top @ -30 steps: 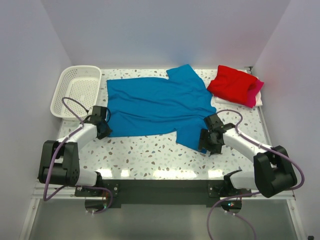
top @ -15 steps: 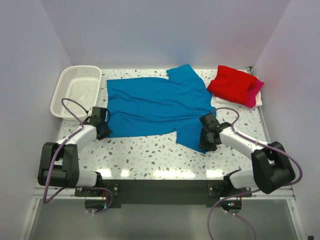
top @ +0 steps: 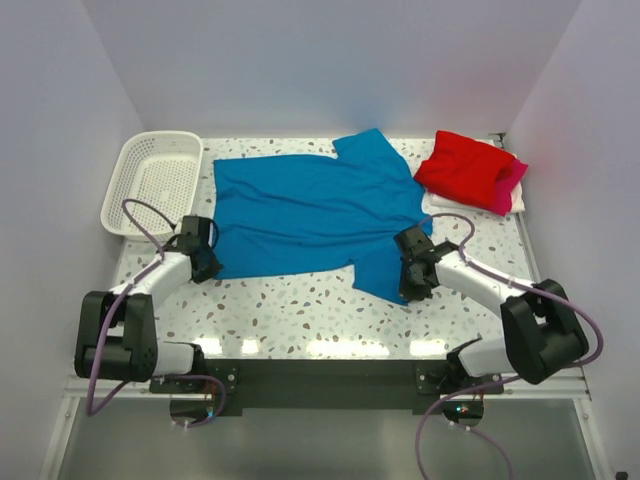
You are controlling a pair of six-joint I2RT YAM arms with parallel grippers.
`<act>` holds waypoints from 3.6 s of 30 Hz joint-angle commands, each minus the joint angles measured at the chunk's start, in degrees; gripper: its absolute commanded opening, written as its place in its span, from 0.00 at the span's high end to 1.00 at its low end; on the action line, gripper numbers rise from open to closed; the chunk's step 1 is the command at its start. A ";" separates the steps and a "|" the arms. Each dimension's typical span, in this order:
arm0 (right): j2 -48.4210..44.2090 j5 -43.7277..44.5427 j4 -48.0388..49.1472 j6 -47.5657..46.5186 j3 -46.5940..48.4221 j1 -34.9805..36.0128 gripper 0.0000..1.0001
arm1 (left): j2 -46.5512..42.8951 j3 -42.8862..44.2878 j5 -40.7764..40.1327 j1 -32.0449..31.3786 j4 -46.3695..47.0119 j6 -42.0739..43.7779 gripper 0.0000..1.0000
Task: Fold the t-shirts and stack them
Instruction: Flatten the tshirt out, then fold the tshirt
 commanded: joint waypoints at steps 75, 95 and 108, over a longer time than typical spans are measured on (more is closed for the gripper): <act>38.54 3.32 -20.59 -18.77 69.21 -10.35 1.00 | 21.31 33.97 23.94 10.45 -12.14 13.16 1.00; 46.55 4.73 -23.23 -19.48 76.34 -12.20 1.00 | 24.65 35.46 26.66 14.14 -11.70 13.69 1.00; 42.86 7.19 -23.40 -20.09 73.79 -14.31 1.00 | 25.88 36.70 28.25 14.76 -11.96 13.69 1.00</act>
